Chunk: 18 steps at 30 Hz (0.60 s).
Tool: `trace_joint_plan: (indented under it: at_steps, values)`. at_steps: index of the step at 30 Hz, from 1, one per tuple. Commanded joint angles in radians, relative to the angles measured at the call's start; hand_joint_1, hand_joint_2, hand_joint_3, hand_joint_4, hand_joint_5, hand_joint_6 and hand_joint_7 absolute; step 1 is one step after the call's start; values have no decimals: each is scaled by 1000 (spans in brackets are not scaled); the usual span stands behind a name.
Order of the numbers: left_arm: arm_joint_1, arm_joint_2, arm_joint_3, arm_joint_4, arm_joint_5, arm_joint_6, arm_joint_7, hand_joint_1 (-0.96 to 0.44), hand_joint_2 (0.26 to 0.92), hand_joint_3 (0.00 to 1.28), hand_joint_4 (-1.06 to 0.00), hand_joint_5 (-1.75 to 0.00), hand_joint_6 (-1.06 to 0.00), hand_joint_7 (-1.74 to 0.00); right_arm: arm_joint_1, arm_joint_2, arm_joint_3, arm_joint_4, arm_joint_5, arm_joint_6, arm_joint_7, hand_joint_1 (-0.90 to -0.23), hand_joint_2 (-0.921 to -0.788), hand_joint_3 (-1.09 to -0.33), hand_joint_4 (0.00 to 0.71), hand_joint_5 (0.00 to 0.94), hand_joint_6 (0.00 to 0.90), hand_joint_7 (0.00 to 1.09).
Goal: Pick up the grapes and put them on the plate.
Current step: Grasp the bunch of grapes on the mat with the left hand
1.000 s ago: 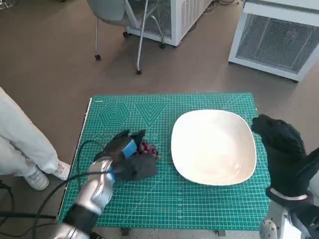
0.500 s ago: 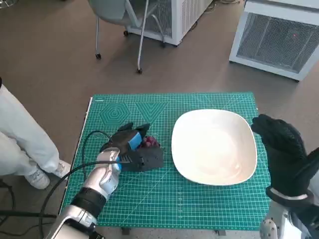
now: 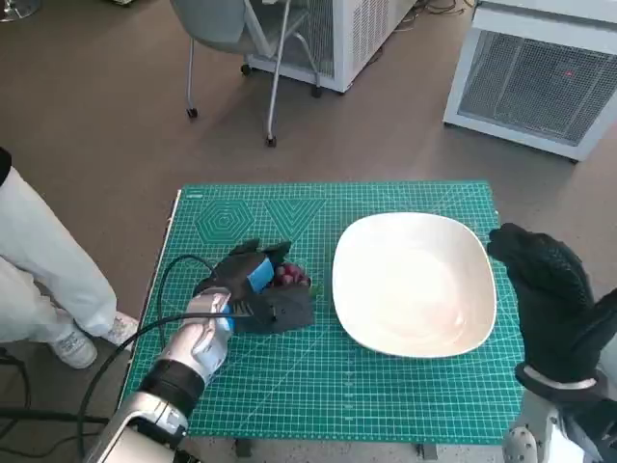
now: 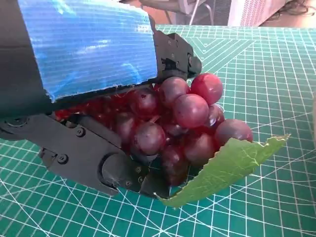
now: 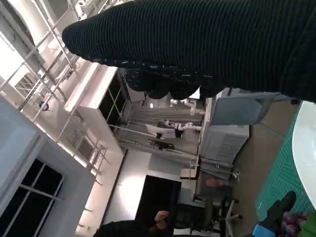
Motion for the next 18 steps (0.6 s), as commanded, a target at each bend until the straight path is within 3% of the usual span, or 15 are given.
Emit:
trace_joint_plan:
  at_steps: [1, 3, 4, 9, 18]
  values:
    - [22, 3, -11, 16, 2, -37, 60, 110, 891, 104, -520, -605, -626, -349, 18, 1, -2, 10, -5, 2, -3, -409, -921, -584, 630, 82, 249, 826]
    - [36, 14, -22, -11, 19, -42, 92, 76, 909, 169, -512, -1166, -609, -840, 16, 2, -3, 13, -3, 2, -2, -409, -921, -584, 629, 83, 247, 829]
    - [43, 20, -27, -29, 27, -40, 104, 28, 914, 178, -512, -1335, -586, -1066, 15, 2, -3, 15, -2, 3, -2, -409, -921, -584, 629, 83, 247, 830]
    - [66, 36, -31, -95, 33, -16, 102, 8, 919, 127, -558, -1429, -663, -976, 9, 4, -2, 21, 2, 4, 1, -409, -921, -584, 628, 84, 245, 833]
    - [76, 47, -23, -142, 24, 21, 60, 7, 921, 124, -566, -1464, -670, -943, -1, 8, -2, 29, 10, 7, 7, -407, -921, -583, 628, 86, 244, 835]
